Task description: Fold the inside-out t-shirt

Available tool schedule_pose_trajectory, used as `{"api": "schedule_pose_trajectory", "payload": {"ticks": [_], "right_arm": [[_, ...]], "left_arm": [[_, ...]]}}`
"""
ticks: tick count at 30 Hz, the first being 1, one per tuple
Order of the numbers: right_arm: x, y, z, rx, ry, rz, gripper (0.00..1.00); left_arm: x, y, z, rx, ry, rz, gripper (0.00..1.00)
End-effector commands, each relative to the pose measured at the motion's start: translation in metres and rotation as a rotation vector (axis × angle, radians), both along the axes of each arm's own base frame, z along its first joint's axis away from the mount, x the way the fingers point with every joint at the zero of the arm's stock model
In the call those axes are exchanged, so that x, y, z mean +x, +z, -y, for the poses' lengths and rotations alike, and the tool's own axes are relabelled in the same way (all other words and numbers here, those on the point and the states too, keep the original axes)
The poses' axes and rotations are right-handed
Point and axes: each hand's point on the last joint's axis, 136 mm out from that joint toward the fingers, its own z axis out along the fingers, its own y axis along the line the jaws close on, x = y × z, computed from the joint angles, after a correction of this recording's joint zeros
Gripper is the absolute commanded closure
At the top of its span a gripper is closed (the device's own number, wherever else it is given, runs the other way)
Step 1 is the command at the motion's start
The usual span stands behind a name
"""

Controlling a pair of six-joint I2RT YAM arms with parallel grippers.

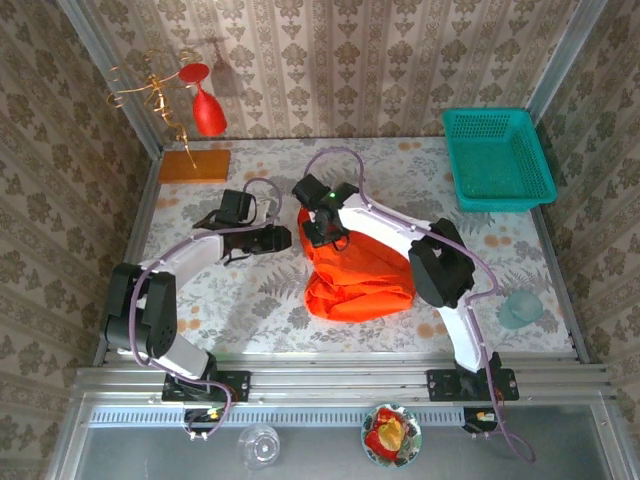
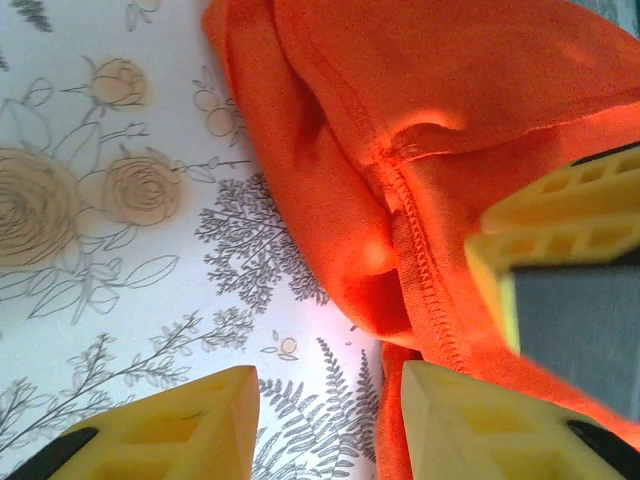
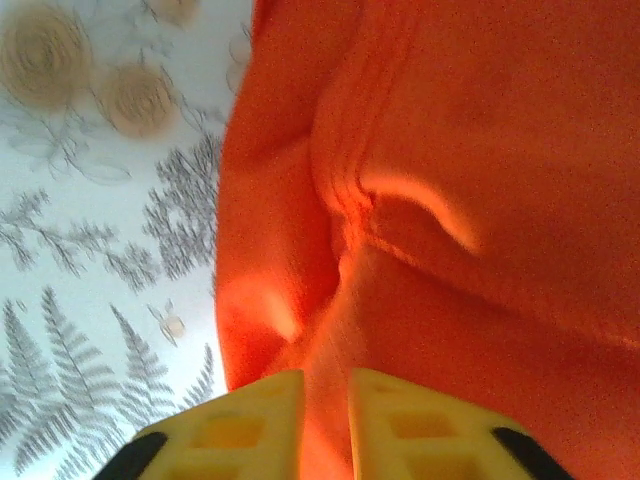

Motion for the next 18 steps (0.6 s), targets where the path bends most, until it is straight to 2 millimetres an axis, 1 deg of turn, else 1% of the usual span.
{"api": "schedule_pose_trajectory", "payload": {"ticks": [1,2,3,6,8,9,10,11,12,13,15,18], "right_arm": [[0.001,-0.002,-0.012,-0.005,0.027,-0.03,0.94],[0.001,-0.001,-0.018,0.005,0.038,-0.034,0.98],[-0.001,0.001,-0.025,0.018,0.053,-0.036,1.0],[-0.009,0.007,-0.042,0.038,0.098,-0.035,1.0],[-0.013,0.01,-0.044,0.011,0.111,-0.02,1.0],[-0.012,0.011,-0.039,-0.015,0.102,-0.008,1.0],[-0.009,0.011,-0.03,-0.057,0.076,0.009,0.96],[-0.006,0.011,-0.021,-0.099,0.056,0.027,0.87],[-0.002,0.011,-0.012,-0.143,0.039,0.046,0.75],[0.0,0.01,-0.005,-0.178,0.025,0.057,0.68],[0.001,0.002,0.008,-0.251,0.011,0.068,0.59],[-0.002,-0.015,0.016,-0.303,0.007,0.031,0.52]], "left_arm": [[-0.002,0.015,-0.012,-0.036,0.036,0.032,0.57],[-0.003,0.015,-0.017,-0.037,0.05,0.035,0.57],[-0.003,0.018,-0.024,-0.038,0.071,0.042,0.57],[-0.006,0.02,-0.043,-0.046,0.126,0.056,0.57],[-0.008,0.021,-0.054,-0.057,0.162,0.065,0.57],[-0.009,0.022,-0.058,-0.06,0.171,0.068,0.57],[-0.01,0.022,-0.06,-0.066,0.179,0.067,0.57],[-0.011,0.023,-0.062,-0.071,0.182,0.07,0.57],[-0.012,0.023,-0.063,-0.074,0.182,0.071,0.57],[-0.012,0.023,-0.063,-0.077,0.182,0.07,0.57],[-0.013,0.023,-0.063,-0.081,0.181,0.068,0.57],[-0.012,0.023,-0.062,-0.085,0.178,0.068,0.57]]}}
